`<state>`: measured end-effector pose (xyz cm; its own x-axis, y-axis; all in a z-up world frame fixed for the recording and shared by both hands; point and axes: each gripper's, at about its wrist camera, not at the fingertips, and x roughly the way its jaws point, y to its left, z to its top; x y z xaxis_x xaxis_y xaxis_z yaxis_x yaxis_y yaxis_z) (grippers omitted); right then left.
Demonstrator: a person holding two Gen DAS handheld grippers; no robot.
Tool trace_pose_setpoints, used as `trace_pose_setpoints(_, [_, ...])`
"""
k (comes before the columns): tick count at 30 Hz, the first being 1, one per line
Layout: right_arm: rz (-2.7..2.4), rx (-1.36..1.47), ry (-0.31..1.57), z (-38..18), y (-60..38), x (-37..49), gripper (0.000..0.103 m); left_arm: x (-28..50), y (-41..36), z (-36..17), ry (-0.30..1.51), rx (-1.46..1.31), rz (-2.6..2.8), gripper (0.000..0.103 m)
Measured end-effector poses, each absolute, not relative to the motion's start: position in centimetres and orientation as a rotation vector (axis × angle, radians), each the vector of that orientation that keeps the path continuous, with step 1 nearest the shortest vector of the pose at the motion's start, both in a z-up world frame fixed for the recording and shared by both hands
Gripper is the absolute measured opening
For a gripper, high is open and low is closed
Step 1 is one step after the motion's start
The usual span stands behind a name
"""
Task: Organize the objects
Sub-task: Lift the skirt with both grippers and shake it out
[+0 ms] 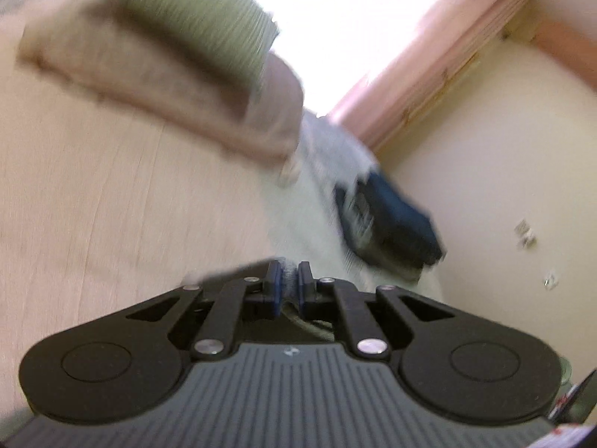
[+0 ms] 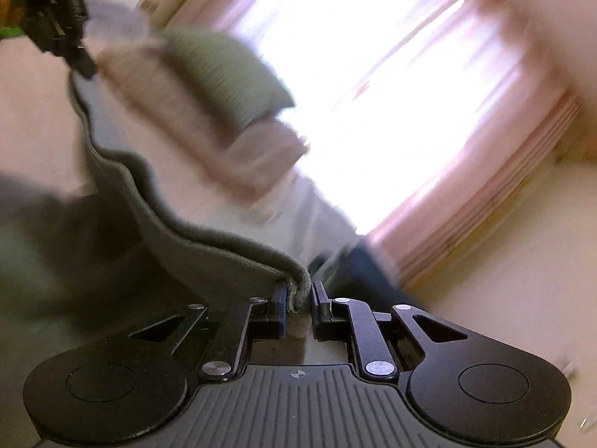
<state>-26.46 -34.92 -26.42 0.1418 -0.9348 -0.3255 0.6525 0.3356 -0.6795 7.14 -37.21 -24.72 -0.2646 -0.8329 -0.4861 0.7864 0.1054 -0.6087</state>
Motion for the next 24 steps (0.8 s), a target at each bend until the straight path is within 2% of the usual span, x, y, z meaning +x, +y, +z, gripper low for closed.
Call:
trace_pose_setpoints(7, [-1.196,-0.486,0.601,-18.4,-48.9,-24.2,0.009,7.5,-45.3,-14.4,0.690,-0.105,-1.563,0.004])
trace_pose_setpoints(8, [-1.182,-0.485,0.594,-17.7,-51.1,-23.5,0.009,7.7,-46.9,-13.4,0.643,-0.105,-1.559,0.000])
trace_pose_setpoints(11, [-1.142,-0.475,0.592,-17.0,-57.7,-20.7,0.009,8.6,-52.6,-10.9,0.504,-0.108,-1.511,0.000])
trace_pose_setpoints(12, [-1.145,-0.481,0.595,-17.3,-59.9,-19.7,0.003,9.0,-54.9,-10.6,0.490,-0.088,-1.460,0.000])
trace_pose_setpoints(13, [-1.200,-0.507,0.597,-17.9,-62.4,-18.5,0.002,9.7,-57.6,-10.7,0.509,-0.075,-1.420,0.000])
trace_pose_setpoints(14, [-1.268,-0.499,0.612,-18.3,-65.4,-17.6,0.002,10.3,-59.5,-11.2,0.542,-0.060,-1.438,0.000])
trace_pose_setpoints(16, [-1.305,-0.322,0.731,-19.4,-71.5,-17.2,0.003,11.0,-63.0,-13.4,0.604,0.037,-1.346,0.007])
trace_pose_setpoints(18, [-1.313,-0.105,0.773,-21.0,-74.1,-18.3,0.003,11.4,-64.5,-16.9,0.697,0.133,-1.348,0.024])
trace_pose_setpoints(19, [-1.292,0.017,0.741,-21.9,-74.1,-19.6,0.003,11.5,-64.7,-19.2,0.744,0.190,-1.360,0.034])
trace_pose_setpoints(20, [-1.259,0.136,0.688,-23.2,-73.4,-21.3,0.004,11.4,-64.3,-21.4,0.768,0.248,-1.361,0.040])
trace_pose_setpoints(22, [-1.194,0.365,0.637,-26.4,-71.5,-24.3,0.008,11.2,-63.8,-26.4,0.817,0.382,-1.354,0.040])
trace_pose_setpoints(24, [-1.136,0.571,0.576,-29.7,-69.2,-26.7,0.019,11.1,-63.5,-30.9,0.906,0.463,-1.384,0.040])
